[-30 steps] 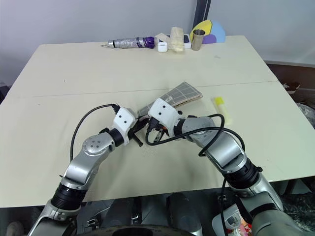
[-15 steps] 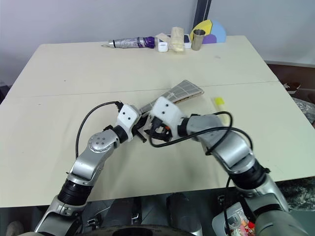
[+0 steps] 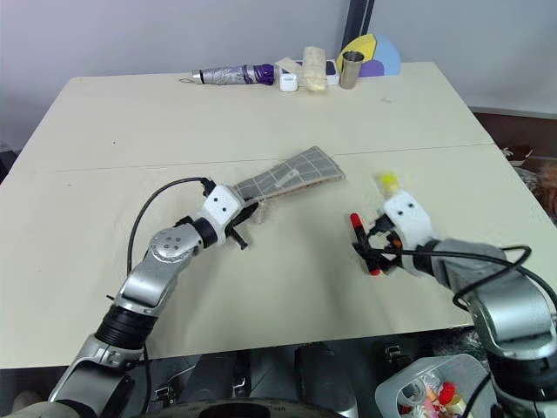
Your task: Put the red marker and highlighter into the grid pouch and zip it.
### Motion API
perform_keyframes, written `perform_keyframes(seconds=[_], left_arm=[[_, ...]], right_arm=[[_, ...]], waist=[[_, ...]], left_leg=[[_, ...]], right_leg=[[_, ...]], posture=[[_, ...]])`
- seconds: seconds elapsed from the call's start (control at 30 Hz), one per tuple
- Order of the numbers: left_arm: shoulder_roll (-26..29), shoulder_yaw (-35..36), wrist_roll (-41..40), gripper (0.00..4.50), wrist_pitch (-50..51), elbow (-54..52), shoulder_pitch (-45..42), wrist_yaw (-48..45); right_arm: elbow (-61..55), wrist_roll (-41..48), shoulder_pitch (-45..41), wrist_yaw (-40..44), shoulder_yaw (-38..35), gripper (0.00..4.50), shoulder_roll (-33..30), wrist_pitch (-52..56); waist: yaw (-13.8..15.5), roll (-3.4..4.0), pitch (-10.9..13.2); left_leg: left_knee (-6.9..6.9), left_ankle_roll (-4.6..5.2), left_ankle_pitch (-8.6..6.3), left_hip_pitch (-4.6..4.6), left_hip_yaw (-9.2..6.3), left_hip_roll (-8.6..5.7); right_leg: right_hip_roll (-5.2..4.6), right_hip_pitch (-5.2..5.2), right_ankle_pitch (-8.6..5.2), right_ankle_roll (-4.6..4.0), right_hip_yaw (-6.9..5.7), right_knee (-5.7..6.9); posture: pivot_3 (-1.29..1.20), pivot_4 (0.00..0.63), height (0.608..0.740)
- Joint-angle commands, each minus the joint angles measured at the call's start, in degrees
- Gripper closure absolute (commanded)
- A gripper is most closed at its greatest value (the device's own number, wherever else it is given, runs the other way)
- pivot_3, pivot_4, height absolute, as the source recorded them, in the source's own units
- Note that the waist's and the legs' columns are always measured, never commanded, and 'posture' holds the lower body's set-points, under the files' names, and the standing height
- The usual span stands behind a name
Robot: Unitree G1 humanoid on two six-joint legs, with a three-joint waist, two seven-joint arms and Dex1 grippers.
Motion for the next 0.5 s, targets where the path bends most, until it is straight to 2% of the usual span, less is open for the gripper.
perform_keyframes(seconds=[0.03,0.1,0.2,0.37,0.4,0.5], left_arm=[[-1.3,-0.6,-0.3,4.50,-1.4,0.2,-1.1,-0.6],[-2.2,-0.5,-0.6,4.50,-1.2,0.8,-1.5,-0.7],[-3.4,-0.1,-1.2,4.50,-1.0,1.8,-2.2,-1.0],[-4.0,0.6,-1.4,4.50,-1.1,3.0,-3.0,-1.4],[-4.0,0.7,-1.5,4.50,-1.1,3.1,-3.1,-1.5],[-4.2,1.0,-1.7,4.50,-1.0,3.5,-3.4,-1.5]], right_arm=[[-4.1,1.6,2.5,-1.5,-2.5,0.42,1.8,1.4],[-4.1,1.3,4.3,-2.6,-2.2,0.42,2.7,1.4],[-3.6,1.3,5.3,-3.8,-2.4,1.30,3.8,1.3],[-3.5,1.1,4.5,-3.9,-1.5,3.86,2.6,-0.7],[-3.5,0.6,4.2,-3.5,-1.0,4.14,1.4,-1.8],[-4.0,-2.5,2.5,-1.1,0.3,4.14,-4.8,-9.3]], waist=[[-0.1,0.00,0.0],[0.0,0.01,0.0],[0.1,0.01,0.0],[0.1,0.01,0.0],[0.1,0.01,0.0],[0.0,0.05,0.0]], left_leg=[[0.01,0.00,0.00,0.01,-0.01,0.00],[0.01,0.00,0.00,0.03,-0.01,0.00],[0.03,0.00,0.00,0.02,0.00,-0.02],[0.05,0.00,0.00,0.02,0.00,-0.03],[0.05,0.00,0.00,0.02,0.00,-0.03],[0.06,0.00,0.00,0.01,0.00,-0.04]], right_leg=[[0.02,0.01,0.01,0.01,0.00,0.00],[0.03,0.03,0.01,0.02,0.00,0.01],[0.02,0.04,0.02,0.06,0.01,0.00],[0.02,0.04,0.03,0.10,0.02,-0.01],[0.03,0.04,0.03,0.10,0.02,-0.01],[0.03,0.04,0.03,0.10,0.03,-0.01]], posture=[[0.00,0.150,0.740],[0.00,0.150,0.740],[0.00,0.150,0.740],[0.00,0.150,0.740],[0.00,0.150,0.740],[0.00,0.150,0.740]])
